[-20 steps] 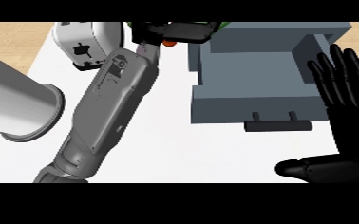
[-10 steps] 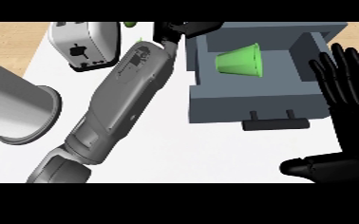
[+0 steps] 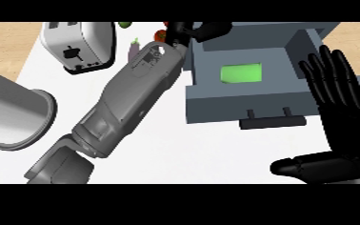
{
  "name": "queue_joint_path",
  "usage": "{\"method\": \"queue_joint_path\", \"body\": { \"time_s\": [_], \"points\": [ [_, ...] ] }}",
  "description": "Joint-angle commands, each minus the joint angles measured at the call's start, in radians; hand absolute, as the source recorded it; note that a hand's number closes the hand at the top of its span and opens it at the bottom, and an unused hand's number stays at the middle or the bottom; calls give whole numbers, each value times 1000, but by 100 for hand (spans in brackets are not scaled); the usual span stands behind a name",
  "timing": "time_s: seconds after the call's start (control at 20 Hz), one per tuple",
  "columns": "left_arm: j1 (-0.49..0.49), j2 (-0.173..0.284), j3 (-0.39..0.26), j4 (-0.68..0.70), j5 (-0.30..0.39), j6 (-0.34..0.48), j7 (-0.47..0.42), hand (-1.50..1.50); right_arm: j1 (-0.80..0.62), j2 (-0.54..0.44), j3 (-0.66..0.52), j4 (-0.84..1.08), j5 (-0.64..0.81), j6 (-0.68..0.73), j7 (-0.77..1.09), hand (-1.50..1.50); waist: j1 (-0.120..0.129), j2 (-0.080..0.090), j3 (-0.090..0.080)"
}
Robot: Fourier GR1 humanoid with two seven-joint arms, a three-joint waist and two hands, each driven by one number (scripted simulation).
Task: Pick up the cup, place it into the drawer and close the drawer
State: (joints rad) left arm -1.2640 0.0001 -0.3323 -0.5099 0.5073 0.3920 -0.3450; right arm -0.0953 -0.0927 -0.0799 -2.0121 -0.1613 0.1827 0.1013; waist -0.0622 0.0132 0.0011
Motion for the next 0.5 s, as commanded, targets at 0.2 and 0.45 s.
{"method": "queue_joint_path", "body": {
  "time_s": [0.2, 0.45],
  "points": [
    [-42, 0, -152, 74, 85, 36, 1, 150, -24, 31, 43, 2, 33, -28, 10, -150, -26, 4, 0],
    [-48, 0, -228, 138, 65, 81, 9, 150, -52, 11, 41, -25, -1, -11, 52, -150, -58, 12, 0]
  ]
}}
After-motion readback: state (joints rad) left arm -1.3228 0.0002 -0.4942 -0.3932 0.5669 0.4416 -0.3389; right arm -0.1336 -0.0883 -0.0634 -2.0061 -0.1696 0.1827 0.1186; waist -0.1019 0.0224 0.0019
